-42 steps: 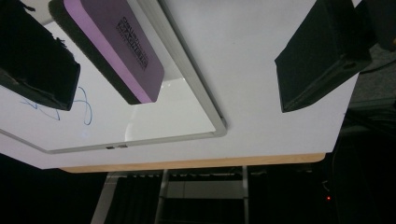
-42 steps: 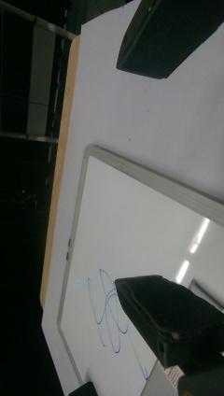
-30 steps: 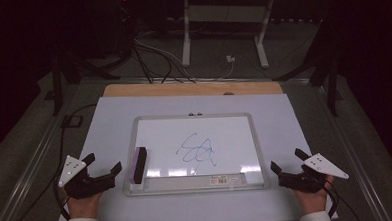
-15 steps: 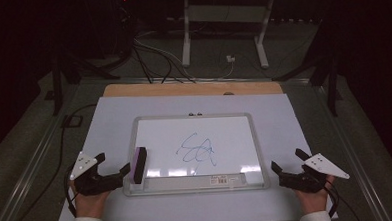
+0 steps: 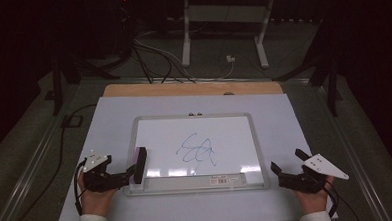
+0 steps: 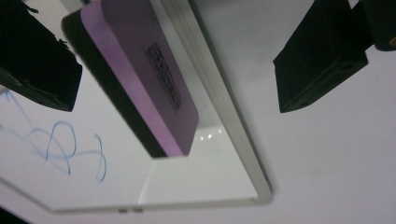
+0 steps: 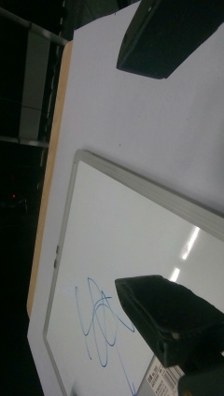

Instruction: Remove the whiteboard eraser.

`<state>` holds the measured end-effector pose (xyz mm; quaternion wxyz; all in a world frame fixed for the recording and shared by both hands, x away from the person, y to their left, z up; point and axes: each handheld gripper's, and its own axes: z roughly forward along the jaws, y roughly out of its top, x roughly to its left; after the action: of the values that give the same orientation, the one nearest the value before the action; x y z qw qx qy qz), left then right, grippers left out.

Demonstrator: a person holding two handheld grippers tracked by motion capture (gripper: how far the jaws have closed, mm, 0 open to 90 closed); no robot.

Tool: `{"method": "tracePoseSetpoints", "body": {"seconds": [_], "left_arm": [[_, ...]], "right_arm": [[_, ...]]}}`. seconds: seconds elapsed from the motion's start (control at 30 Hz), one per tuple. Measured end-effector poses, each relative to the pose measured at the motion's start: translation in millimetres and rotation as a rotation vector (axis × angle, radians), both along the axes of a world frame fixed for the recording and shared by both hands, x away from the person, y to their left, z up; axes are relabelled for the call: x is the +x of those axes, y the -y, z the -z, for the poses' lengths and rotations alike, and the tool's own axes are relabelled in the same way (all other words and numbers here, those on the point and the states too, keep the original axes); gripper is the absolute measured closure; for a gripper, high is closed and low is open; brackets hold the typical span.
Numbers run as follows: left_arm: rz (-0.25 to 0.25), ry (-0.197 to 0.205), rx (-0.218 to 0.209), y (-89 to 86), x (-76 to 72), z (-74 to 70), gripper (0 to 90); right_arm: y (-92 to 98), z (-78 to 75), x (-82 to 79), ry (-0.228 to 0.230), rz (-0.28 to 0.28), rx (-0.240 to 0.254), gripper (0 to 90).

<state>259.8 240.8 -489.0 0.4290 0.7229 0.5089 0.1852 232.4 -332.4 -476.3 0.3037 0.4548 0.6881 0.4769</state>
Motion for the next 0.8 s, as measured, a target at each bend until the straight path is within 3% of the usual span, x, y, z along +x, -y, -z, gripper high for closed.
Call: {"method": "tracePoseSetpoints", "body": {"seconds": [0.2,0.23,0.37,0.5,0.8], "left_arm": [[0.012,-0.035,0.019,5.0,-0.5,1.2,9.0],[0.019,-0.038,0.018,5.2,-1.1,1.1,15.9],[0.041,-0.056,-0.014,3.1,-2.2,0.6,21.4],[0.074,-0.071,-0.035,3.5,-2.1,0.5,34.4],[0.098,-0.114,-0.079,6.0,0.7,1.7,39.5]], "right_arm": [[-1.4,-0.1,-0.5,0.001,-0.001,-0.015,0.0],[-2.0,-0.3,-0.9,0.004,0.0,-0.02,0.0],[-2.9,-0.3,-1.2,0.005,-0.003,-0.03,0.0],[-4.3,-0.2,-1.4,0.007,-0.005,-0.041,0.0],[-7.3,-0.1,-1.7,0.009,-0.013,-0.058,0.0]]}}
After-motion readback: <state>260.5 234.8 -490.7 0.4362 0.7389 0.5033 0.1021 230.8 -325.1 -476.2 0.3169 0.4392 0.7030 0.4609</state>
